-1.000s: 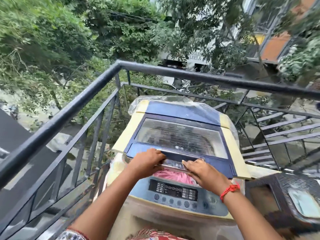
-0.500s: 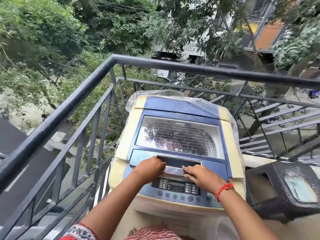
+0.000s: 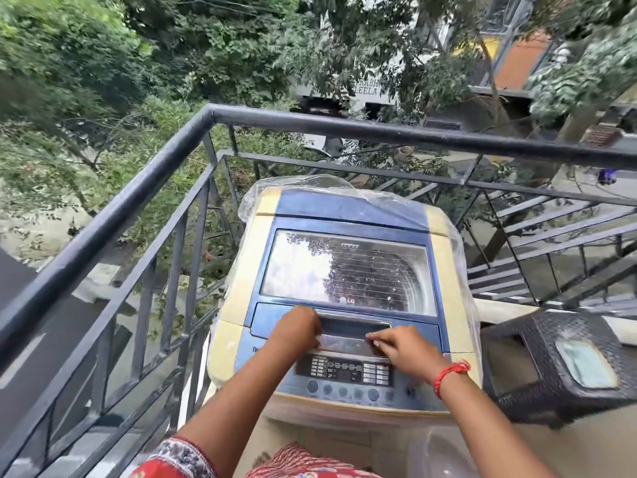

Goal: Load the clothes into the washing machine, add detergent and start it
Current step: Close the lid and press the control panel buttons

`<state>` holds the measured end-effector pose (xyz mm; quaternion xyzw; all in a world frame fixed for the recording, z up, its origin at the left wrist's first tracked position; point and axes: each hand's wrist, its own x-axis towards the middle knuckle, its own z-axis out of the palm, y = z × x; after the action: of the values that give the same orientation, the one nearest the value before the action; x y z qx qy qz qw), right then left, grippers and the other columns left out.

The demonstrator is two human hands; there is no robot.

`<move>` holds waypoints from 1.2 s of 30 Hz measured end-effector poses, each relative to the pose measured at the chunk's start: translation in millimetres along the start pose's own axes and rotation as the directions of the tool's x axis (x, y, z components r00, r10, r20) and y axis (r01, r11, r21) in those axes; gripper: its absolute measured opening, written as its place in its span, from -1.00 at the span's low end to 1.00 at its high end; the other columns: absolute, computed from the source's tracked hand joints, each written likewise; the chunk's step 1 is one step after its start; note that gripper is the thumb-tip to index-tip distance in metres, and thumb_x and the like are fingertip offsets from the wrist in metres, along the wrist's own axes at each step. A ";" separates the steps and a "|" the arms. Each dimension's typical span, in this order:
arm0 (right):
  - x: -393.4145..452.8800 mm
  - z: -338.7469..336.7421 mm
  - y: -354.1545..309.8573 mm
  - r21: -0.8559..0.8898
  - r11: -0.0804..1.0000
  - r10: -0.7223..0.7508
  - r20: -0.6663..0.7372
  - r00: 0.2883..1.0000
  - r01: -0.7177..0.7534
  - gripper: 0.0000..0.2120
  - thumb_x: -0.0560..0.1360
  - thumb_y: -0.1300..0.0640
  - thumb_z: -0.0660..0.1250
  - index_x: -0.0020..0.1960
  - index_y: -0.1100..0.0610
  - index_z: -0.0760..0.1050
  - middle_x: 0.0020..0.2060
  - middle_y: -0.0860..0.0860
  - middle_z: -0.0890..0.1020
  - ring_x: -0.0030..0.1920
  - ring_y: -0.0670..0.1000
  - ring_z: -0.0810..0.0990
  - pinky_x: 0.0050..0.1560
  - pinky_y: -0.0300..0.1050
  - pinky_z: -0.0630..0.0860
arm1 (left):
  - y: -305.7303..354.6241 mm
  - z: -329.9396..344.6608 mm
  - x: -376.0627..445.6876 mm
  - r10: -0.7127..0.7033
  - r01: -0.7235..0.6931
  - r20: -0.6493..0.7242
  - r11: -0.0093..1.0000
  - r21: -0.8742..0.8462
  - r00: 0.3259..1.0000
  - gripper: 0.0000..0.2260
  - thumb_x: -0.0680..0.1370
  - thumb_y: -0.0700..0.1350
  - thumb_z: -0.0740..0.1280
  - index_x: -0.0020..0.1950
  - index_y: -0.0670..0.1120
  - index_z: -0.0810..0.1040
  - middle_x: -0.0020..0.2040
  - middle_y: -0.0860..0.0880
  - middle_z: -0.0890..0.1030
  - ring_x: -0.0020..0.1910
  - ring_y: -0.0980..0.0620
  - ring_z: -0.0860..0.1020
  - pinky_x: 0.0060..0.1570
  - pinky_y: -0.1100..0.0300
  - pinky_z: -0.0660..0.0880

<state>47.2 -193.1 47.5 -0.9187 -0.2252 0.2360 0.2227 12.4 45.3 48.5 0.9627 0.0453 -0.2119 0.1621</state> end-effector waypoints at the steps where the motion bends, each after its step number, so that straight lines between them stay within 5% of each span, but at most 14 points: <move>1: 0.6 -4.9 3.1 0.040 0.999 0.019 -0.008 1.000 -0.019 -0.76 0.58 0.14 0.26 0.21 0.01 0.60 0.08 -0.09 0.67 0.10 -0.13 0.60 -0.13 -0.58 0.33 | 1.1 0.1 2.5 -0.030 0.030 -0.002 1.000 -0.010 1.000 -0.77 0.36 -0.14 0.47 0.01 -0.02 0.69 -0.05 -0.12 0.67 -0.03 -0.14 0.64 -0.05 0.08 0.56; 5: 1.7 -19.0 8.0 0.040 0.998 0.050 0.049 0.998 -0.052 -0.77 0.56 0.13 0.31 0.17 -0.01 0.62 0.05 -0.13 0.66 0.06 -0.20 0.56 -0.03 -0.56 0.37 | 8.0 -3.9 9.8 -0.113 0.113 -0.003 0.993 -0.029 0.994 -0.79 0.35 -0.18 0.49 -0.02 -0.13 0.68 -0.05 -0.16 0.66 -0.06 -0.16 0.65 -0.09 0.04 0.57; 9: 3.9 -30.6 14.5 0.086 0.989 0.124 -0.014 0.992 -0.122 -0.82 0.38 0.20 0.51 -0.04 0.04 0.66 -0.15 -0.04 0.70 -0.11 -0.09 0.63 0.01 -0.17 0.56 | 18.1 -12.8 14.3 -0.177 0.177 0.030 0.984 -0.004 0.984 -0.79 0.36 -0.20 0.51 -0.03 -0.20 0.63 -0.03 -0.17 0.65 -0.03 -0.17 0.65 -0.13 0.07 0.55; 14: -12.5 -43.5 39.6 0.016 0.971 0.236 0.043 0.971 -0.237 -0.73 0.21 0.27 0.62 -0.24 0.11 0.55 -0.38 -0.08 0.59 -0.37 -0.14 0.52 -0.32 -0.41 0.44 | 9.3 -14.4 13.8 -0.186 0.190 0.063 0.980 -0.063 0.980 -0.71 0.29 -0.10 0.58 -0.08 -0.18 0.65 -0.08 -0.13 0.69 -0.04 -0.09 0.67 -0.14 0.08 0.58; 21: -27.2 -30.9 51.8 -0.057 0.953 0.301 0.120 0.946 -0.296 -0.68 0.15 0.15 0.67 -0.28 0.08 0.53 -0.34 -0.03 0.63 -0.35 -0.09 0.53 -0.18 -0.16 0.54 | -3.5 -4.7 4.8 -0.123 0.123 0.015 0.973 -0.196 0.992 -0.75 0.23 -0.07 0.63 -0.14 -0.03 0.70 -0.16 0.00 0.70 -0.12 0.01 0.64 -0.06 0.15 0.58; 28: -29.9 -27.5 52.8 -0.005 0.949 0.314 0.085 0.946 -0.315 -0.67 0.15 0.19 0.66 -0.29 0.08 0.52 -0.34 -0.03 0.61 -0.35 -0.09 0.50 -0.22 -0.18 0.53 | -1.5 -6.4 0.5 -0.119 0.115 0.000 0.960 -0.255 0.993 -0.75 0.22 -0.09 0.65 -0.18 -0.06 0.69 -0.21 0.01 0.69 -0.22 0.07 0.61 -0.21 0.26 0.48; 36: -29.2 -24.6 56.8 0.023 0.944 0.326 0.089 0.941 -0.329 -0.66 0.13 0.20 0.68 -0.30 0.09 0.52 -0.36 -0.04 0.60 -0.37 -0.11 0.50 -0.28 -0.27 0.50 | -5.0 -0.7 -0.1 -0.084 0.070 -0.037 0.956 -0.284 0.996 -0.75 0.21 -0.13 0.65 -0.20 -0.13 0.69 -0.22 -0.05 0.70 -0.18 0.05 0.66 -0.14 0.22 0.55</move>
<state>54.9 -261.1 47.3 -0.9282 -0.0742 0.3125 0.1880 11.8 50.2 47.7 0.9320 0.1164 -0.1859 0.2885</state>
